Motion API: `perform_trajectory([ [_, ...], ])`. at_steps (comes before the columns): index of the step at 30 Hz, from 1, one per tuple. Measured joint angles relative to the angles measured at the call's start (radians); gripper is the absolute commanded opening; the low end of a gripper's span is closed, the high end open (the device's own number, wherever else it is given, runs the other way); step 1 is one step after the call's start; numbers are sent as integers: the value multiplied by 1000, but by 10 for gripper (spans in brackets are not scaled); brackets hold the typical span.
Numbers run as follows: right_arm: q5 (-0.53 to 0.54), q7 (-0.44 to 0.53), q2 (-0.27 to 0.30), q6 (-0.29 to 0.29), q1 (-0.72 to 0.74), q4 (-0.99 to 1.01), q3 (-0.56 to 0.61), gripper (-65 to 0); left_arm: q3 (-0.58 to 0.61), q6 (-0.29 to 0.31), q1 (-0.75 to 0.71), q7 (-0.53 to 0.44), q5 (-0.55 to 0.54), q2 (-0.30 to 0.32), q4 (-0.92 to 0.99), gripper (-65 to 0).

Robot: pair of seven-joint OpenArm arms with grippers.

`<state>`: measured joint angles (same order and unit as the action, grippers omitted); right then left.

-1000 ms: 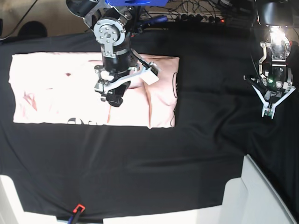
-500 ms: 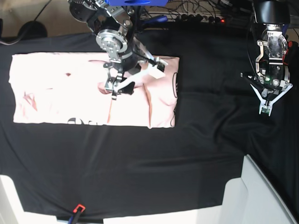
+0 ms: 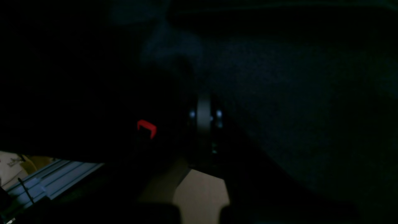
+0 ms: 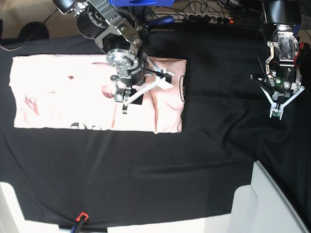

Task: Fold the T-shirt properly
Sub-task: 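Pinch the folded shirt layer with the right gripper and drag it toward the shirt edge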

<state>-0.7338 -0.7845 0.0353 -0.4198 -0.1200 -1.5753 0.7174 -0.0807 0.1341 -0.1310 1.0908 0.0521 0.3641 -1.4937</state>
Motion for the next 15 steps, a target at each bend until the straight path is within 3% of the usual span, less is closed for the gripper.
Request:
perform_trajectory([
  [3, 65, 4, 0, 1, 30, 3, -1, -337, 0, 0, -2, 0, 0, -1, 0, -648],
  [15, 80, 5, 0, 1, 47, 97, -4, -337, 0, 0, -3, 0, 0, 0, 0, -648],
])
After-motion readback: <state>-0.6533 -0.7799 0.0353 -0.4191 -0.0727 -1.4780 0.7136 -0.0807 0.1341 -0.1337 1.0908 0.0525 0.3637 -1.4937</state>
